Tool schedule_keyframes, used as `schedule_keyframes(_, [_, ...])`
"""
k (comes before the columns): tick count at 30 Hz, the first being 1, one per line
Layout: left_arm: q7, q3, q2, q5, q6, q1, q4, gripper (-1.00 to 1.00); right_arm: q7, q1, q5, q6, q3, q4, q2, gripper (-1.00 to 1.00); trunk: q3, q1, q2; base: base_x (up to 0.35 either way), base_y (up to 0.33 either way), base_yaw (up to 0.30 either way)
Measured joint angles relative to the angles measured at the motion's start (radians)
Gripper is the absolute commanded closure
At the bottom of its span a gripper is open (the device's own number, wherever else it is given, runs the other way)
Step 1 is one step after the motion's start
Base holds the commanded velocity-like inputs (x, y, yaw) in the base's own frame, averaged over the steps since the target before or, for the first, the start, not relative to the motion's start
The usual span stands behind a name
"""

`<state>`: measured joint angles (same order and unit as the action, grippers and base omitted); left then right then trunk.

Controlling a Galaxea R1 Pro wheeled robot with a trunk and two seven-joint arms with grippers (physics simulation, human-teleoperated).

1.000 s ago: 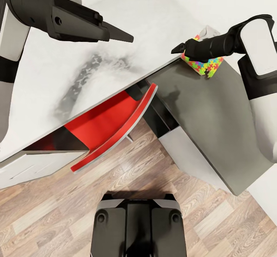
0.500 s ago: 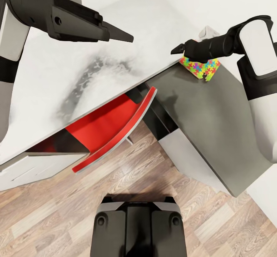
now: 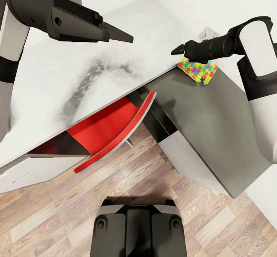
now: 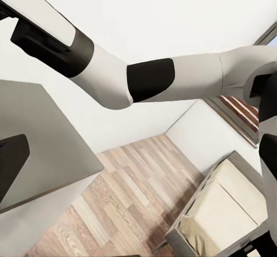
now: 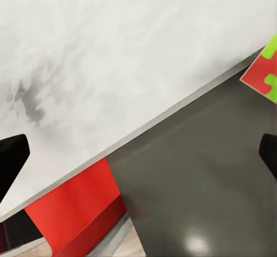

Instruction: Put all the toys in the child's room - the three board games (two on the bed and one on the table), the two jigsaw puzzles on the table, and the tennis ball on the table - inside the toy box on the table in the child's room.

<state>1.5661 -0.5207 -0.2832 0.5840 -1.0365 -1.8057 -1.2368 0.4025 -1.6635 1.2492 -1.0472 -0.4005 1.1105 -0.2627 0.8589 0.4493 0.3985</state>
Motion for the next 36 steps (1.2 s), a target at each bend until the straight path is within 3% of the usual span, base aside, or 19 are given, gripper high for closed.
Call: schedule_keyframes(36, [0.000,-0.010,-0.009,0.000,0.000,0.000,-0.005,-1.00,0.005,0.005,-0.001,0.000,0.003,0.003,-0.001,-1.00,-0.060,0.000,0.000,0.000,0.000,0.000])
